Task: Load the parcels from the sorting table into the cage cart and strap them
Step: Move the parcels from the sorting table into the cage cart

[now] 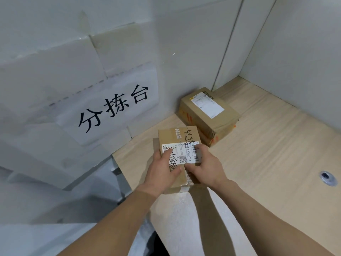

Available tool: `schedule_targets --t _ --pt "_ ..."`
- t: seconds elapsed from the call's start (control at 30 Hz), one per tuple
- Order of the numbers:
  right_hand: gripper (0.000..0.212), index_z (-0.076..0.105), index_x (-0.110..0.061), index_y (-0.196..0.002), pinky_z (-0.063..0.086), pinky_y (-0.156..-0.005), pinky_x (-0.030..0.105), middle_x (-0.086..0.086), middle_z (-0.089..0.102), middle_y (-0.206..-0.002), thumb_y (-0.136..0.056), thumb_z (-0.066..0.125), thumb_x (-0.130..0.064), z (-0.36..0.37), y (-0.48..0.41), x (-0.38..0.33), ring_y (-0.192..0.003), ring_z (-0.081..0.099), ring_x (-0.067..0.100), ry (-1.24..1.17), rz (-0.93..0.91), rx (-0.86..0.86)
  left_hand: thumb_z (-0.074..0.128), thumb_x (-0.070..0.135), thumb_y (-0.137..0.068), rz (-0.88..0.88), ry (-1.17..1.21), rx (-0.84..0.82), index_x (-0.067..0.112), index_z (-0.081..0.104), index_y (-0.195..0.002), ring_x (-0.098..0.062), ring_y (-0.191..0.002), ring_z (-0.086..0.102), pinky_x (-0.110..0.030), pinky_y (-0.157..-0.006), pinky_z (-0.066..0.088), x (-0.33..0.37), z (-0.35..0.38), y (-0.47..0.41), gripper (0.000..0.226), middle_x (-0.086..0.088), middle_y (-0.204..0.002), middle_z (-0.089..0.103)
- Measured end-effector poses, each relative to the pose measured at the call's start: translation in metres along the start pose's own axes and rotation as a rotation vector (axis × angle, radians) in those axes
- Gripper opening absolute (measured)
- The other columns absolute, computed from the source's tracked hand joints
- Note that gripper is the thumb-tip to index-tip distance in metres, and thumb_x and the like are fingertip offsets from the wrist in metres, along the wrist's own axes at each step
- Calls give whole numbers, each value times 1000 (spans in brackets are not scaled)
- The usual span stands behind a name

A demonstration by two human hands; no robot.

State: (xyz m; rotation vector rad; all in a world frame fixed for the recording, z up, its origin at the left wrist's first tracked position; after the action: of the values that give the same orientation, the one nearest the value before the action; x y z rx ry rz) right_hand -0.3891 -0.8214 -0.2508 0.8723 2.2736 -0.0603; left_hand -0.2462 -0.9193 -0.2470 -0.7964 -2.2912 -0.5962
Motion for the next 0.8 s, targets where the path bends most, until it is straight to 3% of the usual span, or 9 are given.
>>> schedule_targets --t 0.13,0.37,0.53,0.67,0.8 --pt "80 36 -30 -149 46 -94 35 0 59 -132 -79 71 -46 -12 37 9 -118 55 22 12 -126 59 74 31 -86 41 -47 79 23 32 -151 -17 -132 43 -20 -105 35 19 6 46 78 -1 -154 23" --pt "81 37 -27 -150 48 -92 36 0 53 -134 -78 63 -53 -63 112 11 -118 53 18 -45 -307 207 82 36 -75 129 -49 258 28 33 -150 -9 -132 37 -12 -98 28 76 4 124 90 16 -153 9" --pt "75 44 -24 -142 45 -85 31 -5 53 -131 -77 78 -42 -106 153 -3 -115 50 12 -83 -454 332 88 41 -66 215 -91 423 26 41 -146 -19 -137 36 -26 -109 34 116 -8 166 94 8 -157 10" --pt "74 49 -23 -138 47 -80 30 -5 56 -128 -74 81 -42 -132 175 -20 -112 53 12 -107 -544 399 89 42 -65 244 -90 517 28 43 -144 -18 -137 36 -27 -109 35 138 -25 194 92 5 -158 10" --pt "71 54 -20 -136 46 -75 27 -2 58 -126 -75 83 -40 -149 196 -43 -107 57 15 -119 -645 476 88 41 -67 299 -112 628 26 45 -142 -21 -137 38 -37 -109 41 151 -44 222 88 1 -158 12"
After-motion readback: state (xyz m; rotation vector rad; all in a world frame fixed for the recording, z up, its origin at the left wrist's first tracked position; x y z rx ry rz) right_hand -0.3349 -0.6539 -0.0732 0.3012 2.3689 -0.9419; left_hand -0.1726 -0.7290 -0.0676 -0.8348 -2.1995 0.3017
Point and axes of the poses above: each hand's wrist, its own y-axis away from the middle knuckle, its own z-axis out of the palm, x = y × z, the point moved 2 cm from there along -y, towards the middle knuckle
